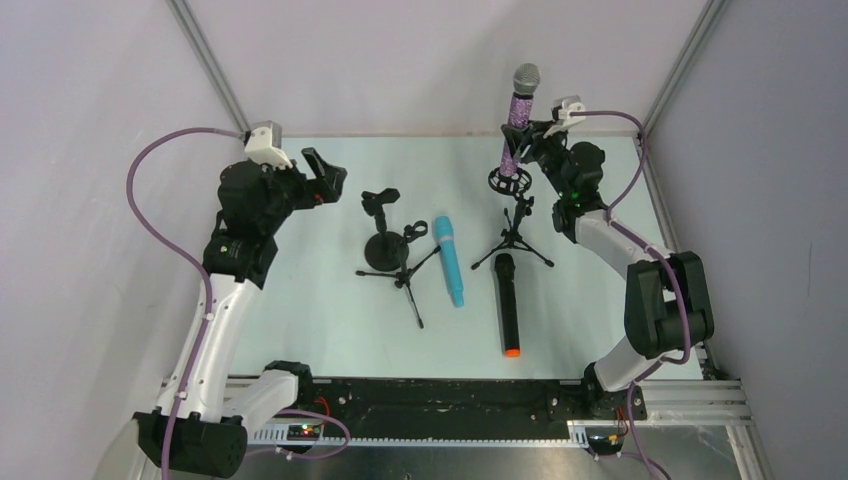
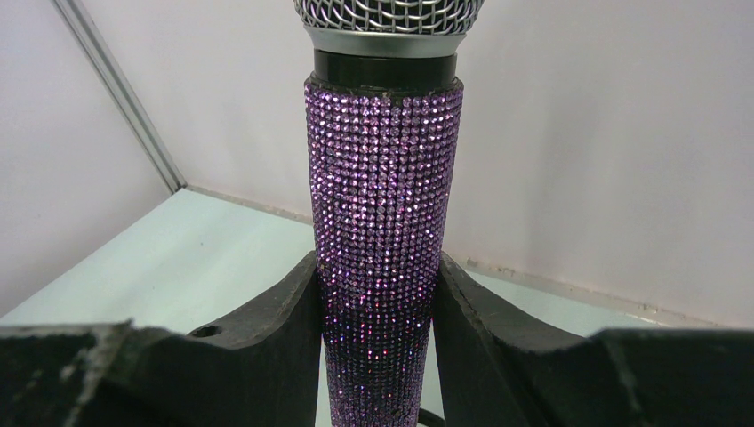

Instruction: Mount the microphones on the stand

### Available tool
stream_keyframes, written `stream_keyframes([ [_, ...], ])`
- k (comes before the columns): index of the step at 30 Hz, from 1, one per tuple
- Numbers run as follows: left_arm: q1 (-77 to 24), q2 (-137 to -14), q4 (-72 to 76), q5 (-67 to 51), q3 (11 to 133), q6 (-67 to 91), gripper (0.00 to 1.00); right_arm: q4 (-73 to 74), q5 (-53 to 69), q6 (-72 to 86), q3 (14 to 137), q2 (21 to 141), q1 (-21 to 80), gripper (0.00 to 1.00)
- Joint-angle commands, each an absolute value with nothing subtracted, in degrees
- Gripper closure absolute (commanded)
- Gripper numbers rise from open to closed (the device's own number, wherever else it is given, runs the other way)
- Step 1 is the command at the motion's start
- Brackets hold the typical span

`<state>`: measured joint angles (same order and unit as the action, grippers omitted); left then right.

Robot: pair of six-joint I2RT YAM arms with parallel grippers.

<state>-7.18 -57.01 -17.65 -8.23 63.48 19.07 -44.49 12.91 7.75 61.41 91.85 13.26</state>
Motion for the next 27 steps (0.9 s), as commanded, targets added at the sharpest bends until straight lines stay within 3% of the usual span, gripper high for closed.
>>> stream_keyframes([
  [1,-7.5,-57.0,-15.9,-9.7,64.5,19.5,0.02,-50.1,12.5,8.5,61.2,91.7,13.0,1.0],
  [27,-7.5,-56.9,-15.9,-9.5,64.5,19.5,0.02,-52.6,11.9,4.4,57.0,91.3,13.9,1.0],
])
